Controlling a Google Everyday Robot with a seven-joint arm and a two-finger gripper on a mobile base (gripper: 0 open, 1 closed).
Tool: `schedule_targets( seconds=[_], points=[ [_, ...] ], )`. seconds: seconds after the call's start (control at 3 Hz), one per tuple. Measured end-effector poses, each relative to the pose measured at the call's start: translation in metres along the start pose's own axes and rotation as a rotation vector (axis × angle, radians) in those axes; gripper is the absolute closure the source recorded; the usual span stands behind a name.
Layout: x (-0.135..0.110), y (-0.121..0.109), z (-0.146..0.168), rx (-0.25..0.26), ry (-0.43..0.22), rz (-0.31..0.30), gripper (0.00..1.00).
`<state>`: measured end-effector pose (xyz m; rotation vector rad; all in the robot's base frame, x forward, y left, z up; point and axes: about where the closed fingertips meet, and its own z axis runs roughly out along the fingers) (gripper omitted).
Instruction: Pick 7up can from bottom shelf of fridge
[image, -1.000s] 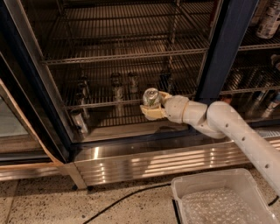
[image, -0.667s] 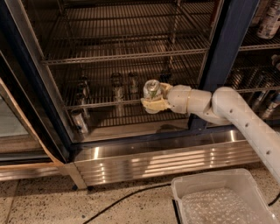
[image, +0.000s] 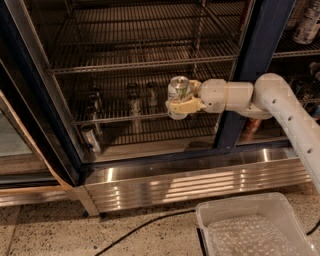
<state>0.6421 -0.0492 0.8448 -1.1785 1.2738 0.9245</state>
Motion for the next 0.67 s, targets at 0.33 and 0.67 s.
schedule_targets(
  seconds=[0.33, 0.67],
  points=[
    [-0.0193, 0.0324, 0.0013, -0.119, -0.003, -0.017, 1.0],
    [-0.0193, 0.0324, 0.0013, -0.119, -0.003, -0.017, 1.0]
  ],
)
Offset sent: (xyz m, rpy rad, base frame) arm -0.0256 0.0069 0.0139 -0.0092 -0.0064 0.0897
